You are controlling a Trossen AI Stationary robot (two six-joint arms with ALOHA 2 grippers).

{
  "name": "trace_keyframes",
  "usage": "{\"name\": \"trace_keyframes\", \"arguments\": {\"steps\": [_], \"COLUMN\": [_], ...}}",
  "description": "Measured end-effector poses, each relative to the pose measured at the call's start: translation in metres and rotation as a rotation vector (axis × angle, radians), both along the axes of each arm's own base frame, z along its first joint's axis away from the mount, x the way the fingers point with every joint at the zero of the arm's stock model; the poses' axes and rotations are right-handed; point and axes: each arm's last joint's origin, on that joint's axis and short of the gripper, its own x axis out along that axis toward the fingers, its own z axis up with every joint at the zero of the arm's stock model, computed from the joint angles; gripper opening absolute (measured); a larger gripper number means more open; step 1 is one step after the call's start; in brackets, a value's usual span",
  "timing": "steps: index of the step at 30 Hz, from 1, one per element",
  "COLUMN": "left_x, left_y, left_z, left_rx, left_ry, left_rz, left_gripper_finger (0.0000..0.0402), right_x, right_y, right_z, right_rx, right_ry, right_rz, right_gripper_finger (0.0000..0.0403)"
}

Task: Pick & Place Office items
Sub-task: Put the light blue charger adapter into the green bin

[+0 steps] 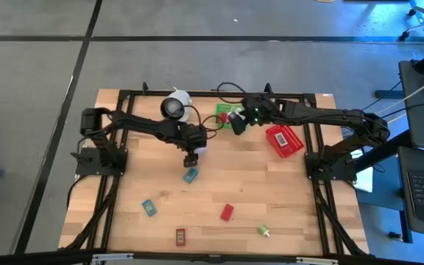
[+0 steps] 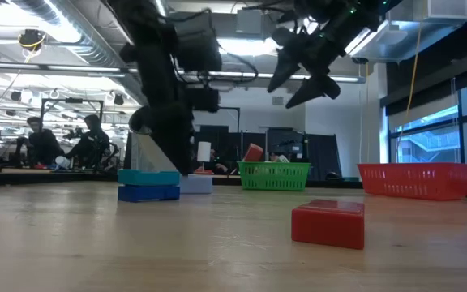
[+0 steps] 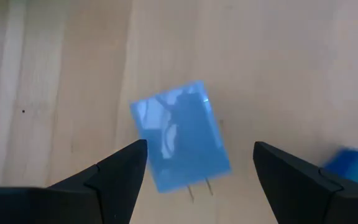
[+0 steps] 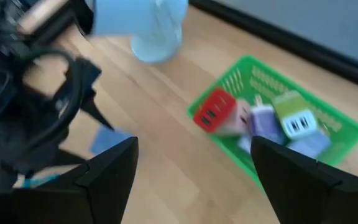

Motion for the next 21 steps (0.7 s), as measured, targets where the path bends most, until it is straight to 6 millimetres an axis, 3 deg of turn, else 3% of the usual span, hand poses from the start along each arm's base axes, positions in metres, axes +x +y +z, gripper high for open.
{"name": "trace_keyframes", "arguments": {"steps": [5,14,21], "left_x": [0.005,0.007,0.009], "left_y": [0.008,0.013,0.007], "left_z": [-0.017,-0.027,-0.026], "left_rx": [0.013,0.015,-0.018], "left_ry": [0.018,0.04,0.016], "left_rz": [0.077,0.115,0.088], "left_gripper_finger": [0.0292,0.0287,0.0214], "right_x": [-0.005,-0.005,-0.006], "right_y": [0.003,0.002,0.001], "right_z": [-0.005,-0.006,-0.005], "right_rx": [0.014,0.002,-0.023], "right_ry": [0.081,0.087,0.095], "right_rz": [0.006,0.001,-0.024], "right_gripper_finger": [0.0314,0.0314,0.0314]}}
